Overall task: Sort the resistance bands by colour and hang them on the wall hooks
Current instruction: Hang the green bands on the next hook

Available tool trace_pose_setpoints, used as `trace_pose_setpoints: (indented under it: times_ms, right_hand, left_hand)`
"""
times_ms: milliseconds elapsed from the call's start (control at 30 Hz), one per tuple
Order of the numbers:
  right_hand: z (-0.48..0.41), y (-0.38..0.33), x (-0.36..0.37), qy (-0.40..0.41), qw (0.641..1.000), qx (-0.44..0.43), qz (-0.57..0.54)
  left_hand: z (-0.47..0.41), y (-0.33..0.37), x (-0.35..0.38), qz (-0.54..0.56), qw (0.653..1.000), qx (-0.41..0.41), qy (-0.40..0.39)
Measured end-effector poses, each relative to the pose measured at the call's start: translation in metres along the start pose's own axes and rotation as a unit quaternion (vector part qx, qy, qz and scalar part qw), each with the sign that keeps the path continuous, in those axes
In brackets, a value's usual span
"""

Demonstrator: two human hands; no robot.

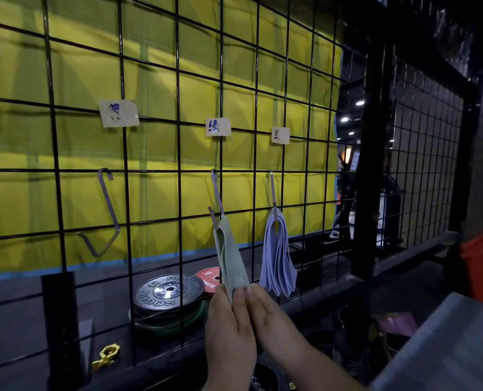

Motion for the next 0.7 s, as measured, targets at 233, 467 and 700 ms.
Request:
trace_pose_setpoints:
  times_ms: [233, 467, 700]
  right_hand:
    - [0.002, 0.006, -0.006, 0.019, 1.000, 0.006, 0.024]
    - [0.005, 0.010, -0.008, 0.014, 0.999, 0.026, 0.018]
    - [0.008, 0.011, -0.004, 0.023, 0.998, 0.049, -0.038]
  left_hand:
    - [0.004, -0.003, 0.003, -0.068, 0.996, -0.038, -0.032]
    - [0.007, 0.000, 0.004, -0.114, 0.989, -0.065, -0.062]
    - [0.011, -0.005, 0.000, -0.119, 0.989, -0.069, -0.058]
Point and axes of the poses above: each hand's wrist, its own z-axis away from the middle knuckle, its own x-axis out of the palm, y = z × x, the point moved 8 cm from there along -z, towards the middle knuckle, and after that the axes turned 13 degrees about -x, right-handed, at the moved point
